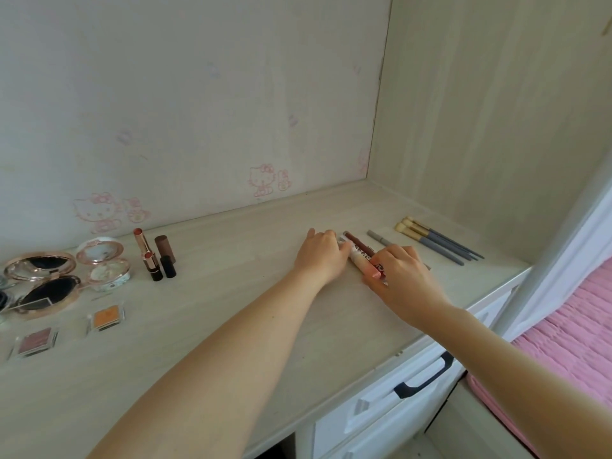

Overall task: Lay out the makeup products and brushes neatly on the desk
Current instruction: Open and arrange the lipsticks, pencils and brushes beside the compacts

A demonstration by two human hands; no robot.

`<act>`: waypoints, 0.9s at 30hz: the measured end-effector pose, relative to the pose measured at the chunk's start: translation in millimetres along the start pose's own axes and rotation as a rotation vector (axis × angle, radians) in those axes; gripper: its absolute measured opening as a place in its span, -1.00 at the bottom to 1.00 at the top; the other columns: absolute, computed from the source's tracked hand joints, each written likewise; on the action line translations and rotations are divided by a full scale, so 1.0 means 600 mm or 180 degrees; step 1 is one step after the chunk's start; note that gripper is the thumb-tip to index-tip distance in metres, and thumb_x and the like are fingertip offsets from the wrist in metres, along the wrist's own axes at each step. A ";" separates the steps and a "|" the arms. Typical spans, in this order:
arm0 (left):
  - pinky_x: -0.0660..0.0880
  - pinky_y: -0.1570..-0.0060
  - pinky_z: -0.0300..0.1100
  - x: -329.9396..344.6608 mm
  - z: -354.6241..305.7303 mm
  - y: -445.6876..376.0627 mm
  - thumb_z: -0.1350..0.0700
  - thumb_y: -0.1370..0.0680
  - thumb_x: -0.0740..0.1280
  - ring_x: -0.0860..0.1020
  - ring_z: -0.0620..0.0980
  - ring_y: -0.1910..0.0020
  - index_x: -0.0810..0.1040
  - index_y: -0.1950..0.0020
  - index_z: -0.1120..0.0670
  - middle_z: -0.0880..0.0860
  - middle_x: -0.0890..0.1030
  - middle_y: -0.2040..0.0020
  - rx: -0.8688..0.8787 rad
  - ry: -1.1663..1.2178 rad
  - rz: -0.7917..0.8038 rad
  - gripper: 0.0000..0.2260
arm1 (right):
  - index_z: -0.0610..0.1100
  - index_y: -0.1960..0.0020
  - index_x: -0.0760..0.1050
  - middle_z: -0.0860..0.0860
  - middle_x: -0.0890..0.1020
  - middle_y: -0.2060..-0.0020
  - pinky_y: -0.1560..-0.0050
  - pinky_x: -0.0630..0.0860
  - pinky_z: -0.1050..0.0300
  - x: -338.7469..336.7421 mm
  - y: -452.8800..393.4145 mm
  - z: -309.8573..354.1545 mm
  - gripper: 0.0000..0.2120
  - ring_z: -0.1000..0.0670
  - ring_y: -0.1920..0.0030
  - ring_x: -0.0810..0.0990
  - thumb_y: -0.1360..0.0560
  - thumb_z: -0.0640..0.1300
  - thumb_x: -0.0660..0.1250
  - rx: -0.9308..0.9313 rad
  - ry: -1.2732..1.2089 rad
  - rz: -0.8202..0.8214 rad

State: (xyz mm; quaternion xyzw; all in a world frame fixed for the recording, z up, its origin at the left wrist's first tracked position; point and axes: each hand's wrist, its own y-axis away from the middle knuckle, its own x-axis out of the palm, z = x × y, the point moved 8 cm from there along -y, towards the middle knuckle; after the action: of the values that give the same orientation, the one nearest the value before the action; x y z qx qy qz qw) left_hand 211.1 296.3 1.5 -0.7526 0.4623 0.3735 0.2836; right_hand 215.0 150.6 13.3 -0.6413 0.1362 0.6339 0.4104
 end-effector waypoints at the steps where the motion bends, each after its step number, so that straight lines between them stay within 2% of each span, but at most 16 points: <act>1: 0.10 -0.40 -0.09 0.002 0.000 0.000 -0.03 -0.64 0.09 0.13 0.12 -0.49 0.39 -0.37 0.24 0.22 0.41 -0.38 -0.0013 0.0034 0.0066 -0.56 | -0.10 -0.21 0.49 0.00 0.52 -0.12 -0.16 0.37 0.14 0.001 -0.001 0.000 -0.67 -0.07 -0.19 0.41 -0.53 0.06 0.28 0.0007 0.0014 -0.0009; 4: 0.00 -0.46 -0.13 0.005 -0.002 0.002 -0.02 -0.64 0.11 0.19 0.13 -0.47 0.42 -0.33 0.26 0.23 0.44 -0.35 -0.0009 0.0169 0.0143 -0.58 | -0.10 -0.20 0.48 0.01 0.51 -0.15 -0.16 0.35 0.16 0.001 -0.001 0.005 -0.67 -0.06 -0.22 0.39 -0.52 0.05 0.31 -0.0060 0.0084 -0.0045; 8: 0.11 -0.44 -0.11 0.001 0.007 0.006 -0.04 -0.62 0.16 0.22 0.12 -0.45 0.43 -0.32 0.23 0.21 0.47 -0.31 -0.0132 0.0428 0.0104 -0.59 | -0.13 -0.17 0.53 0.00 0.56 -0.10 -0.16 0.39 0.12 0.001 0.002 0.012 -0.65 -0.09 -0.20 0.43 -0.46 0.02 0.40 -0.0079 0.0161 -0.0063; 11: 0.31 -0.26 -0.12 -0.004 0.019 0.009 -0.08 -0.58 0.21 0.37 0.11 -0.34 0.42 -0.32 0.14 0.15 0.47 -0.28 -0.0322 0.0901 0.0027 -0.59 | -0.15 -0.05 0.59 -0.05 0.64 0.11 0.03 0.51 0.06 -0.020 0.009 0.033 -0.67 -0.15 0.00 0.56 -0.34 -0.06 0.53 -0.0312 0.0156 -0.0399; 13: 0.36 -0.12 -0.16 -0.014 0.025 0.016 -0.07 -0.56 0.25 0.46 0.07 -0.23 0.42 -0.30 0.10 0.08 0.51 -0.24 -0.0405 0.1367 -0.0067 -0.62 | -0.14 -0.05 0.58 -0.05 0.64 0.20 0.16 0.54 0.05 -0.037 0.017 0.050 -0.63 -0.14 0.11 0.60 -0.29 -0.10 0.57 -0.0487 0.0104 -0.0703; 15: 0.36 -0.02 -0.20 -0.028 0.030 0.026 -0.03 -0.54 0.30 0.51 0.03 -0.12 0.42 -0.27 0.08 0.05 0.55 -0.17 -0.0489 0.1867 -0.0193 -0.65 | -0.10 -0.09 0.56 0.01 0.62 0.11 0.12 0.49 0.14 -0.044 0.020 0.052 -0.69 -0.08 0.04 0.57 -0.39 -0.05 0.49 -0.0222 -0.0410 -0.0711; 17: 0.44 -0.07 -0.16 -0.042 0.042 0.037 0.01 -0.51 0.36 0.55 0.01 -0.06 0.42 -0.24 0.06 0.07 0.56 -0.14 -0.0596 0.2424 -0.0311 -0.66 | -0.07 -0.10 0.54 0.10 0.58 0.07 0.07 0.43 0.22 -0.031 0.024 0.047 -0.74 0.03 0.01 0.52 -0.47 0.01 0.39 0.0223 -0.1138 -0.0546; 19: 0.52 -0.14 -0.07 -0.051 0.054 0.052 0.08 -0.49 0.38 0.61 0.02 -0.01 0.42 -0.21 0.06 0.15 0.61 -0.11 -0.0687 0.3047 -0.0327 -0.67 | -0.04 -0.07 0.53 0.15 0.59 0.13 0.07 0.44 0.32 -0.029 0.030 0.065 -0.79 0.14 0.07 0.55 -0.48 0.00 0.39 0.0309 -0.1584 -0.0569; 21: 0.56 -0.07 -0.11 -0.064 0.061 0.072 0.18 -0.51 0.37 0.62 0.04 0.04 0.42 -0.23 0.12 0.21 0.62 -0.10 -0.0754 0.3625 -0.0293 -0.68 | 0.01 -0.05 0.51 0.22 0.59 0.22 0.15 0.43 0.46 -0.033 0.037 0.088 -0.80 0.26 0.16 0.57 -0.46 -0.04 0.43 0.0419 -0.1985 -0.0565; 23: 0.56 -0.08 -0.09 -0.082 0.067 0.092 0.25 -0.53 0.36 0.61 0.07 0.04 0.40 -0.27 0.17 0.24 0.62 -0.10 -0.0770 0.4037 -0.0251 -0.67 | 0.04 -0.05 0.51 0.22 0.61 0.23 0.18 0.45 0.44 -0.030 0.042 0.105 -0.78 0.28 0.19 0.58 -0.44 -0.04 0.45 0.0604 -0.2329 -0.0467; 27: 0.52 -0.16 -0.02 -0.118 0.093 0.134 0.27 -0.55 0.33 0.62 0.05 0.03 0.37 -0.30 0.20 0.20 0.64 -0.06 -0.0753 0.4495 -0.0197 -0.67 | -0.01 -0.01 0.57 0.10 0.67 0.22 0.04 0.59 0.16 -0.017 0.047 0.148 -0.79 0.16 0.16 0.64 -0.41 -0.02 0.46 0.0870 -0.3072 -0.0239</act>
State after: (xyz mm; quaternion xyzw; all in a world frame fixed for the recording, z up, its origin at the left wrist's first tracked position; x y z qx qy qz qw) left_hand 100.4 340.4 22.1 -0.8531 0.4703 -0.1633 -0.1563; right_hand 131.4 191.2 25.3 -0.2199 -0.0105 0.8193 0.5294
